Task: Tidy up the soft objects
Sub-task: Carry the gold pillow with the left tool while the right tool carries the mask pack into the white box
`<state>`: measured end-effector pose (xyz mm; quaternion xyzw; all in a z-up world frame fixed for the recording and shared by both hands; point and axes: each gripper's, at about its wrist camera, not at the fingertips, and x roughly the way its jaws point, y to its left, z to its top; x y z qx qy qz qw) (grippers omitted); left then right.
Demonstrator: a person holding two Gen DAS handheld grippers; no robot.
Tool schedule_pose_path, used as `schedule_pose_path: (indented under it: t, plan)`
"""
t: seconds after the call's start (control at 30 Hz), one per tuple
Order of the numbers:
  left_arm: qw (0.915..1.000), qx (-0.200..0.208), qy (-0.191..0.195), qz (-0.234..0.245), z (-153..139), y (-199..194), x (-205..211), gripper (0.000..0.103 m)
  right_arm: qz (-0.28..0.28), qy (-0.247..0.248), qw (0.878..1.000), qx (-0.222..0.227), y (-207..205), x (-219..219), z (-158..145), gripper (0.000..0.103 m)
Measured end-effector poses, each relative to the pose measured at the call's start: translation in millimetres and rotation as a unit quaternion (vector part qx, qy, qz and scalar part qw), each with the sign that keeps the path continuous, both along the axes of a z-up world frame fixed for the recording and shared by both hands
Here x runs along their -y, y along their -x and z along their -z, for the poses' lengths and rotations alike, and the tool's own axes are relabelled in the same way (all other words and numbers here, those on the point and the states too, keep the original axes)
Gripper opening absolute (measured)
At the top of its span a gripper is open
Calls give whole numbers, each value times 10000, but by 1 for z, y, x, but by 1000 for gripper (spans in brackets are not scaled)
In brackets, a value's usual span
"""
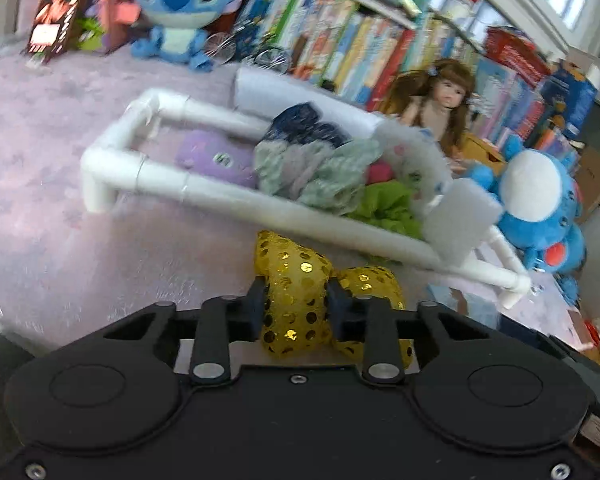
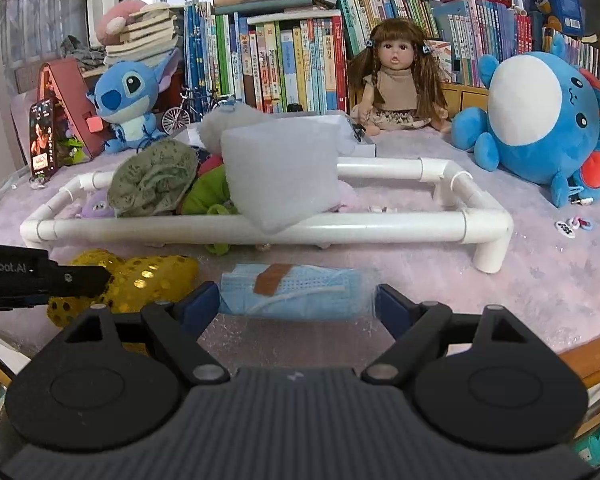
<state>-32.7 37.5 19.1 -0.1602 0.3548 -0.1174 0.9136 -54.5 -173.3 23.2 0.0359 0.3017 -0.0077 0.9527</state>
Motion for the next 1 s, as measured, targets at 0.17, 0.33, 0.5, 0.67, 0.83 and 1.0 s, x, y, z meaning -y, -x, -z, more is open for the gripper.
schedule_pose_path:
  t: [0.17,0.33,0.5,0.67,0.83,1.0]
  plan:
    - [9989,353,245,189,-32,8,-2,28,-116,-95,9996,228,4,0,-15,85]
    - [9974,644,251,201,-58,5,-4,28,-236,-249,9982,490,7,2,-34,85]
    - [9969,736,254,109,-73,-10,-6,28,-345,-342,9960,751,4,5,-51,85]
    - [9966,814,96,79,-83,-31,-3,29,-308,-393,9944,931,-9,14,-64,85]
    - [9973,712,178,82,-89,-56,-3,29,-302,-429,9937,990,-26,26,-74,85]
    - [9972,722,154,65,-99,-84,0,29,-340,-485,9936,960,-47,35,-80,85]
